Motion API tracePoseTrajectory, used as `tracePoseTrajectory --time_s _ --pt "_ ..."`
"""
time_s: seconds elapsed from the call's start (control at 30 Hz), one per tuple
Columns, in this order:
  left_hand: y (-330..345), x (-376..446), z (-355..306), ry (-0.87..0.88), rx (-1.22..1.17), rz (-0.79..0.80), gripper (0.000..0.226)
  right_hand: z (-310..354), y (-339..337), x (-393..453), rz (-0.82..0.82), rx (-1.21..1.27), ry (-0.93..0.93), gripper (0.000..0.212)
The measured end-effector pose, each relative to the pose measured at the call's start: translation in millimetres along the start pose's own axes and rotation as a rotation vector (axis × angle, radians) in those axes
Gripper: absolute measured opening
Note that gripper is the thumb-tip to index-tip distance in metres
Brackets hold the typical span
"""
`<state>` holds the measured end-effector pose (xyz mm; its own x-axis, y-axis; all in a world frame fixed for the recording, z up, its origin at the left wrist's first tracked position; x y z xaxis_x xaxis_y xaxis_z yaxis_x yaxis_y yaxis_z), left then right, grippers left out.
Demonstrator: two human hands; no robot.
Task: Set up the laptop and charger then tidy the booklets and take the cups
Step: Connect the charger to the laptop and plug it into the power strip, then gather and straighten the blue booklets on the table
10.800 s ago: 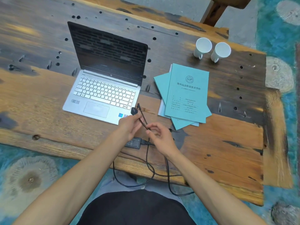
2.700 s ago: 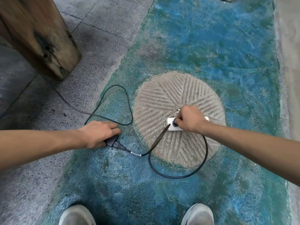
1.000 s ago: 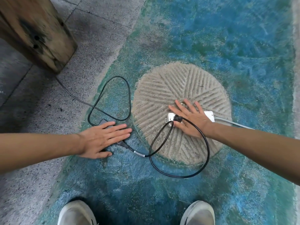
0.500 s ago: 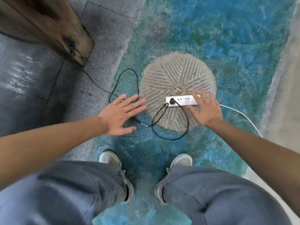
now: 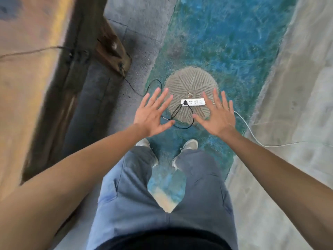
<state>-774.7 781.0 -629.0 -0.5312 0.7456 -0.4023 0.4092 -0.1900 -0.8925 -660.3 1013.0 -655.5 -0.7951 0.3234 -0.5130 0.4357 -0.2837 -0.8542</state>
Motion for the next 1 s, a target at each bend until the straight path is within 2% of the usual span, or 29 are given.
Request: tracePoseTrajectory --time_s 0.13,0.23,0.37,0.53,0.63,0.77,1.0 --pt "-56 -42 -31 -0.057 -0.076 -0.042 0.086 17 -65 -45 -0.01 0.043 -0.012 0.092" --pt "-86 -66 -42 -0.193 -0.157 -0.064 0.083 27 -102 -75 -0.051 0.093 -0.033 0.087" --pt "-106 -88 -43 -0.322 -0.221 -0.119 0.081 36 -138 -86 -0.091 0.113 -0.088 0.088" --pt "-119 -120 -28 -0.349 -0.204 -0.171 0.081 55 -162 -85 -0.038 0.117 -0.158 0.086" --pt "-133 -149 -4 -0.383 -0.168 -0.243 0.081 80 -179 -76 -0.053 0.094 -0.269 0.084" --pt "-154 -193 45 -0.525 -0.206 -0.345 0.08 129 -206 -59 -0.072 0.06 -0.403 0.082" --pt "-192 -258 155 -0.749 -0.395 -0.495 0.082 262 -255 -24 -0.082 0.037 -0.545 0.081"
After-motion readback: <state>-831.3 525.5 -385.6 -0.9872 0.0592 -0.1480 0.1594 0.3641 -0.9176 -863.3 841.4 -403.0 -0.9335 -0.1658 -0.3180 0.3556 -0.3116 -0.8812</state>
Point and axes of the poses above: each hand's wrist, its own x-axis towards the middle knuckle, its own y-axis out of the palm, z = x × y, the point moved 4 cm from there along x, towards the middle knuckle, and after that the axes turned 2 degrees about -x, right-handed, at the moved point
